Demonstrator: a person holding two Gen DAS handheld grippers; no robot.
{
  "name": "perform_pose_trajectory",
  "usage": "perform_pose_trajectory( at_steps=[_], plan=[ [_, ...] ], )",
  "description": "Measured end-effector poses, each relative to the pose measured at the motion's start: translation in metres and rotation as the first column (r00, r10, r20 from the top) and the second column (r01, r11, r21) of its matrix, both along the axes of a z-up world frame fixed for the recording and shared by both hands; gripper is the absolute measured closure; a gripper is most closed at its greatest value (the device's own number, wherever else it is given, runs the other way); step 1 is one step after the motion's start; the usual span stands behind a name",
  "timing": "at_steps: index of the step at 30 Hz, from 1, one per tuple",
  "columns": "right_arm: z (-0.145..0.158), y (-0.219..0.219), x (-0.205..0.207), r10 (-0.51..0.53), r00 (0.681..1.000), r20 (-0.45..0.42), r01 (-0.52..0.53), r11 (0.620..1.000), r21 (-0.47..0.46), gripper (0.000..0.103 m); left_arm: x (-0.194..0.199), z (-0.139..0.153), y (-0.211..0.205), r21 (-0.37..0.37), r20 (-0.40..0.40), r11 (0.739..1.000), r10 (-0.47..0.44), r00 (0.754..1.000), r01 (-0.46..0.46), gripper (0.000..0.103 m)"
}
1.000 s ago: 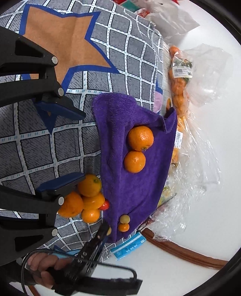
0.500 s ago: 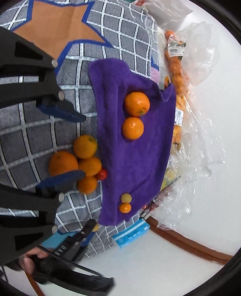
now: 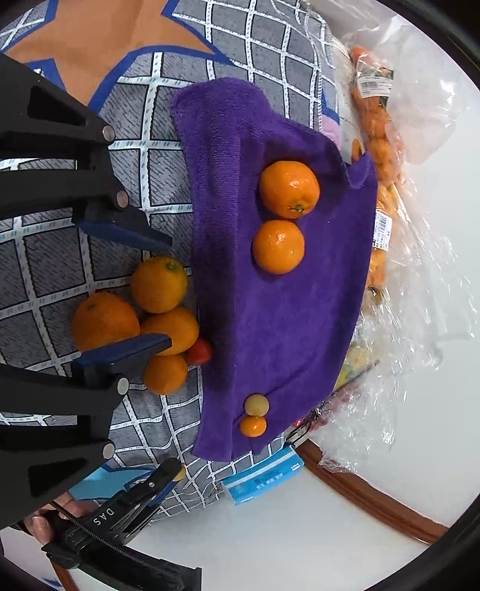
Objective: Organize fruits
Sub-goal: 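Grasp a tangerine with the left tool while the right tool holds the yellow fruit, then carry both fruits onto the purple towel and open both tools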
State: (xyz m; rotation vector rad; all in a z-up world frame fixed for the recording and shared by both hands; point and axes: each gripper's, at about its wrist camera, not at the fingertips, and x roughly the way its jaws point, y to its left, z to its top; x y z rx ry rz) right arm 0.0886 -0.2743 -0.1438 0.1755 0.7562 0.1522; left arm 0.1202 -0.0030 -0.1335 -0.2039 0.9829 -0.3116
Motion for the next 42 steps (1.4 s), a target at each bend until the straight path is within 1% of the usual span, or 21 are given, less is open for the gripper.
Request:
perform_pose_trajectory(
  at_steps=[3,8,12,15,18,24,31,35,38,42],
  plan=[
    [-0.002,0.000,0.001,-0.001,1.000,-0.006,0.001,1.000,-0.002,0.078,0.001,-0.004,0.002,-0.003,0.001,1.000,0.014,1.000,-0.014,0.070],
    [-0.004,0.001,0.002,-0.002,1.000,-0.009,0.002,1.000,-0.007,0.078,0.000,0.000,0.013,-0.036,0.001,0.999,0.038,0.999,-0.038,0.072],
    [-0.005,0.000,0.003,-0.002,1.000,-0.012,0.001,1.000,-0.006,0.078,-0.009,0.008,0.026,-0.004,0.015,0.998,0.064,0.998,-0.064,0.071],
    [-0.006,0.001,0.003,0.003,1.000,-0.014,-0.003,1.000,-0.009,0.078,-0.009,0.004,0.029,0.055,-0.006,0.995,0.079,0.997,-0.078,0.071],
    [-0.007,0.001,0.003,0.006,1.000,-0.013,-0.006,1.000,-0.011,0.078,-0.008,0.001,0.028,0.056,0.005,0.996,0.070,0.998,-0.070,0.071],
    [-0.007,0.002,0.003,0.015,1.000,-0.010,-0.015,1.000,-0.013,0.078,-0.004,-0.009,0.019,0.097,0.012,0.994,0.058,0.998,-0.059,0.071],
    [-0.005,0.004,0.001,0.038,0.999,0.009,-0.038,0.999,-0.005,0.078,-0.015,-0.011,0.019,0.091,0.118,0.994,0.056,0.991,-0.067,0.071],
    [-0.002,0.004,-0.001,0.046,0.999,0.023,-0.046,0.999,0.012,0.078,-0.019,-0.004,0.018,0.110,0.147,0.991,0.056,0.988,-0.072,0.071],
    [0.004,0.005,-0.002,0.041,0.999,0.019,-0.042,0.999,0.008,0.078,-0.021,0.007,0.019,0.119,0.139,0.989,0.070,0.988,-0.087,0.071],
    [0.026,0.004,-0.007,0.035,0.999,0.039,-0.036,0.999,0.019,0.078,-0.029,0.024,0.024,0.132,0.152,0.984,0.098,0.983,-0.119,0.071]
  ],
)
